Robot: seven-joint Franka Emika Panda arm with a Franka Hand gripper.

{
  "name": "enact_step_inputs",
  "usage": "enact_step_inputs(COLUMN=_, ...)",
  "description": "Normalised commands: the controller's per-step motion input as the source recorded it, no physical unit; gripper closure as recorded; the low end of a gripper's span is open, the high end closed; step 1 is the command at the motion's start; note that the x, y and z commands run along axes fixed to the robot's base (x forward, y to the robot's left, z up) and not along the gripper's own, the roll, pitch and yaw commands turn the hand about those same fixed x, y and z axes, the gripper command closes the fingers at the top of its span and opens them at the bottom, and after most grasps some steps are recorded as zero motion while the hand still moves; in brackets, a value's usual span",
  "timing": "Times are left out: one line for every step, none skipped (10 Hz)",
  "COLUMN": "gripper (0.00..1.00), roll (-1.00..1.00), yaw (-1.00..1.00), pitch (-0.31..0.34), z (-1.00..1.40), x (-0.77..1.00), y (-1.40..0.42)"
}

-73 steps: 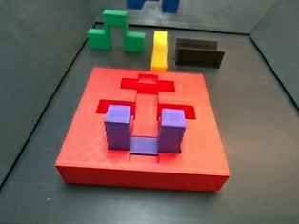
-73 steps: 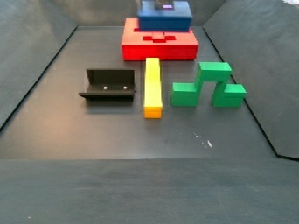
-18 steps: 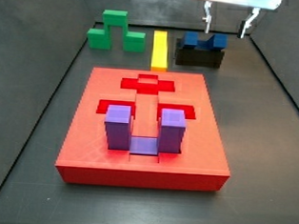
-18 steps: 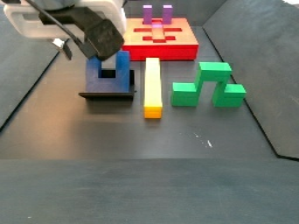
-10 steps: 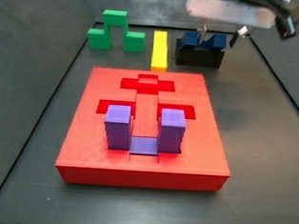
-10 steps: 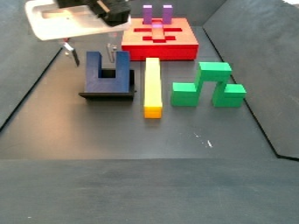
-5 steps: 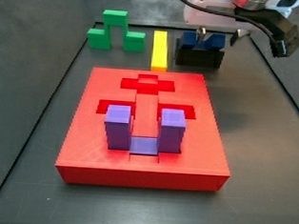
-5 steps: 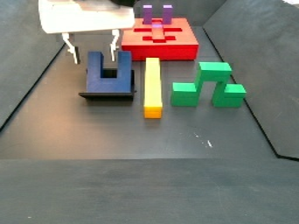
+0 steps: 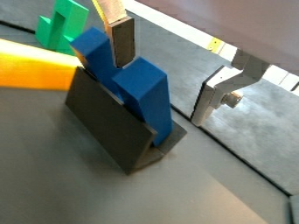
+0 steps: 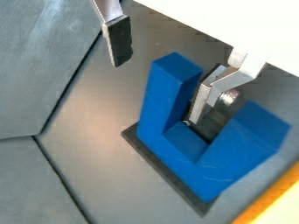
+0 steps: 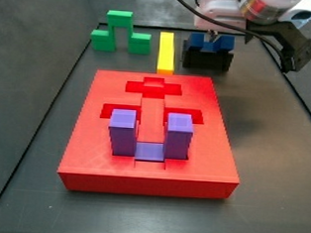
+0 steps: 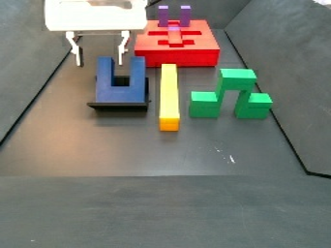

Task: Pick up the blue object. Move up. Place the blue object on the fixture. Regrasp the blue object. Move to above the board. Insert the blue object.
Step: Regrasp the blue object.

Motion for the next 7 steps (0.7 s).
enact_step_inputs(gripper=0.00, roll=0.79, yaw=0.00, pitch=0.031, z=-0.03, x=0.18, y=0.00)
enact_step_inputs(gripper=0.00, roll=0.78, yaw=0.00, pitch=0.131, z=0.00, x=0.12, y=0.00)
enact_step_inputs(gripper=0.00, roll=0.36, yaw=0.00, pitch=0.071, z=0.00, x=0.02, y=-0.04)
enact_step_inputs(gripper=0.00, roll=0.02, yaw=0.00, pitch=0.000, z=0.00, x=0.00, y=0.00)
enact_step_inputs(gripper=0.00, roll=0.01, yaw=0.00, pitch=0.000, z=-0.13, x=0.00, y=0.00)
enact_step_inputs(gripper=0.00, roll=0.17, yaw=0.00, pitch=0.000, z=-0.39, x=0.00, y=-0.04)
enact_step_inputs(gripper=0.00, roll=0.29, yaw=0.00, pitch=0.000, z=-0.25, x=0.00, y=-0.05)
